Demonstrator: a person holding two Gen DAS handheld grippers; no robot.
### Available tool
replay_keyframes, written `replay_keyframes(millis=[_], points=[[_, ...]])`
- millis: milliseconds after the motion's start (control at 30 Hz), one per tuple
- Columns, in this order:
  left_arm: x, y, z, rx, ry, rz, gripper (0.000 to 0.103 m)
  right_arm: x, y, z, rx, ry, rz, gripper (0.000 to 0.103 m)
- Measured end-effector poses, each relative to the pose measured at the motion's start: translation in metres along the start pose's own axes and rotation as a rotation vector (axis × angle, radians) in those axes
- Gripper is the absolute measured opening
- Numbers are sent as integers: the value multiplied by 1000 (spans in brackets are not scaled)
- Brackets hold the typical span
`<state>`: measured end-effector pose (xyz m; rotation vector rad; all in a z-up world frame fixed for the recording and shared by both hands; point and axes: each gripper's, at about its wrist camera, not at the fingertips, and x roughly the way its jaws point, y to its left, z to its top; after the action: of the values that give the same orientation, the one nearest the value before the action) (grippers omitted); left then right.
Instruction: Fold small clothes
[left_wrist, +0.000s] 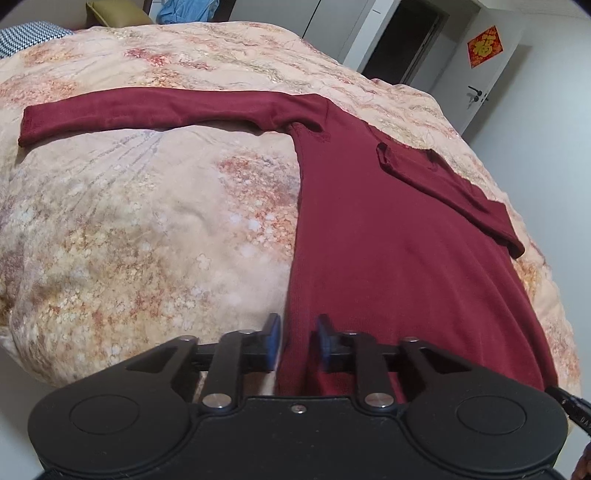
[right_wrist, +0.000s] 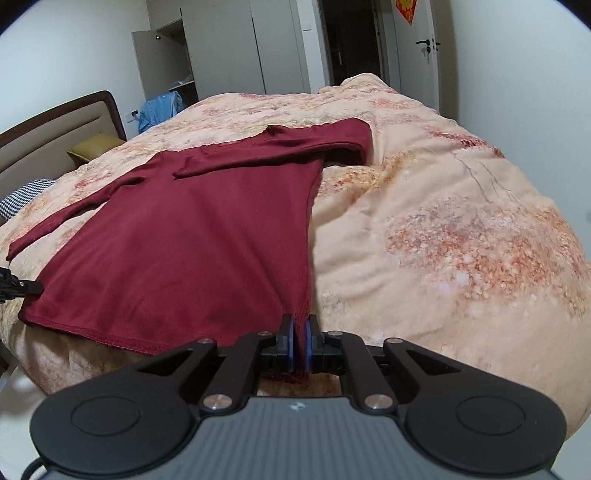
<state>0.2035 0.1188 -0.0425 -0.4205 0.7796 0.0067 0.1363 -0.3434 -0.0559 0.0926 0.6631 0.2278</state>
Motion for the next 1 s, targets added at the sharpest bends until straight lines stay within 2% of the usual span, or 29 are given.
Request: replay_keyframes(millis=[67, 100, 133, 167, 233, 300, 367, 400, 633, 733, 800, 833, 867, 933, 1000], points=[[0, 1, 3, -13, -14, -9, 50, -1, -1, -1, -5, -8, -19, 33], [0, 1, 5, -15, -25, -11, 55, -1, -1, -1, -6, -12, -32, 49], [0, 2, 8, -16, -39, -8, 66, -1, -2, -1, -7, -18, -43, 59], [0, 3, 12, -18, -55, 0, 76, -1, -2, 0, -6, -27, -51, 61], [2, 9, 24, -25, -108, 19, 83, 1, -2, 4, -4, -51, -58, 80], [5, 22, 39, -57, -168, 52, 86, 5, 1, 9, -8, -82, -64, 92], [10, 41, 55, -118, -217, 92, 98, 9, 7, 15, -27, -116, -54, 96], [12, 52, 63, -149, -245, 111, 100, 12, 12, 18, -38, -126, -44, 99], [27, 129, 105, -398, -365, 261, 100, 43, 44, 38, -63, -143, 41, 103], [27, 154, 116, -488, -446, 349, 92, 57, 59, 43, -68, -126, 64, 103], [27, 163, 123, -500, -493, 401, 80, 66, 67, 45, -80, -115, 70, 103], [27, 167, 126, -500, -514, 435, 63, 70, 71, 46, -87, -108, 70, 103], [26, 169, 128, -502, -534, 470, 36, 75, 75, 46, -95, -100, 67, 103], [26, 175, 133, -529, -564, 520, 9, 82, 79, 47, -109, -87, 55, 103], [23, 180, 140, -539, -600, 534, 8, 85, 81, 48, -116, -86, 51, 103]])
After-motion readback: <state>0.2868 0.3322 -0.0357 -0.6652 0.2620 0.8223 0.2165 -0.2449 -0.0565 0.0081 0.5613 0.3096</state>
